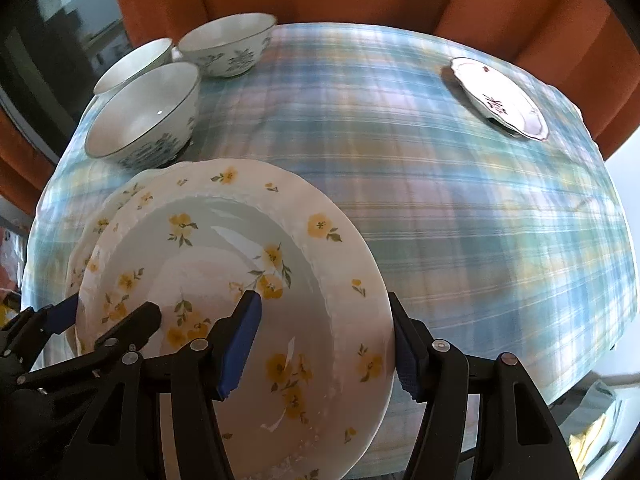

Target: Organize plates and bowls

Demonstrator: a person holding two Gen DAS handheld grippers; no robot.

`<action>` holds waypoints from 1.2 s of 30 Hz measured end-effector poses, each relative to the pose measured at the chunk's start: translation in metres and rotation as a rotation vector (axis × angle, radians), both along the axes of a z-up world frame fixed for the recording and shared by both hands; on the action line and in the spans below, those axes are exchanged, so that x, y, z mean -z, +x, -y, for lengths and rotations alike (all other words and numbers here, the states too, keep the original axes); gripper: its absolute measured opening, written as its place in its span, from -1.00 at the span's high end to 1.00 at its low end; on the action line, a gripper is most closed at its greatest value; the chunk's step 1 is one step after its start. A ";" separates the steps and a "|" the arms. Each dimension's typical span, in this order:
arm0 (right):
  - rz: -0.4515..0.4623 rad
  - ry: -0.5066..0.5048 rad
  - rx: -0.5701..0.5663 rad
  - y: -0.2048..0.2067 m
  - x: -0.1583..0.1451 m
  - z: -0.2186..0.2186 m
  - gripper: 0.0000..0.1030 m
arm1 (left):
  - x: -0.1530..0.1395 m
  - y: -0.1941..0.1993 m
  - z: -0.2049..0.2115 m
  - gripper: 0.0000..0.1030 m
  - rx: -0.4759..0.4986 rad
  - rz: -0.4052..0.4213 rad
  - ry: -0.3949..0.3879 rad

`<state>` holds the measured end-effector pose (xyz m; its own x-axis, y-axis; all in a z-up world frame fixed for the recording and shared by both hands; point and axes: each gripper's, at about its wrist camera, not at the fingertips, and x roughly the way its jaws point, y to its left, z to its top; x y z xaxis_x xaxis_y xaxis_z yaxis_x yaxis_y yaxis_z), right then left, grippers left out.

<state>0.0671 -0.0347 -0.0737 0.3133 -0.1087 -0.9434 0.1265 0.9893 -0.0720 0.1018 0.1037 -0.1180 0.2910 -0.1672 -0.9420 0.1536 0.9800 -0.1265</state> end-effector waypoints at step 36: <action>-0.051 0.115 -0.063 0.010 0.009 0.013 0.20 | -0.001 0.004 0.015 -0.65 -0.070 0.016 0.225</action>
